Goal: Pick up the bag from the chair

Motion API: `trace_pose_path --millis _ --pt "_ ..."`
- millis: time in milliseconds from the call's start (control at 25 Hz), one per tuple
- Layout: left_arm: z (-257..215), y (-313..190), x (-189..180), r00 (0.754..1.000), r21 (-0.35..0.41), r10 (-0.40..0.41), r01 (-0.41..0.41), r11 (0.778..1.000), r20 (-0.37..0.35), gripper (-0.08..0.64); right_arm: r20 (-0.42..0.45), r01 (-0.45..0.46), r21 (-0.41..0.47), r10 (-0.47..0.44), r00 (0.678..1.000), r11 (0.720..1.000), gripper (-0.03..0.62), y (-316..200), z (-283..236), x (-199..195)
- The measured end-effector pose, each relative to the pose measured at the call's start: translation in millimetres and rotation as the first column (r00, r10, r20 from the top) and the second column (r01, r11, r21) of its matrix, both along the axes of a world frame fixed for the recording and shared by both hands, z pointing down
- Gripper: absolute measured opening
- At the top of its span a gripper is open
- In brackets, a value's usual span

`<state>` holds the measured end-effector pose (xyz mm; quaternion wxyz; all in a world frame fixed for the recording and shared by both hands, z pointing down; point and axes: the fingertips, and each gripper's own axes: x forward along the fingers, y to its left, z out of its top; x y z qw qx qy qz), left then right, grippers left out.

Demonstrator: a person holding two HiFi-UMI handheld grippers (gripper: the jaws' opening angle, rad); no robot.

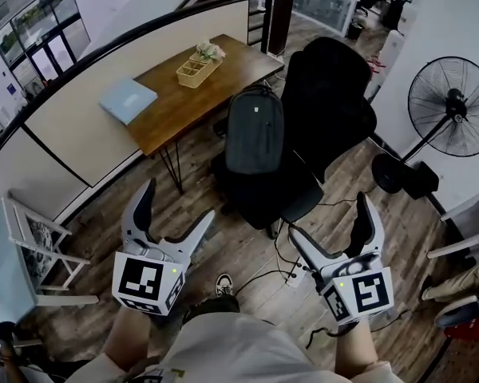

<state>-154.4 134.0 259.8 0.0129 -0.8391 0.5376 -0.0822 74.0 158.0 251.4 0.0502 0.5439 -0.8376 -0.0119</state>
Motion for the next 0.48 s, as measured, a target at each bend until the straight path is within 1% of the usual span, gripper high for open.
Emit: trace_pose_path --millis 200,360,480 --pt "1 -54 -36 1.000 0.003 0.009 -0.009 1.000 -0.013 0.440 -0.022 -0.008 -0.010 0.008 1.000 1.000 0.597 -55 2 -30" --pt "2 -80 -58 1.000 0.000 0.014 -0.014 1.000 -0.011 0.440 -0.026 -0.025 0.001 0.025 0.999 1.000 0.597 -77 -4 -46" --pt "10 -97 -66 1.000 -0.024 0.005 -0.005 1.000 -0.029 0.440 -0.049 -0.029 0.006 0.029 0.998 1.000 0.597 -89 -7 -48"
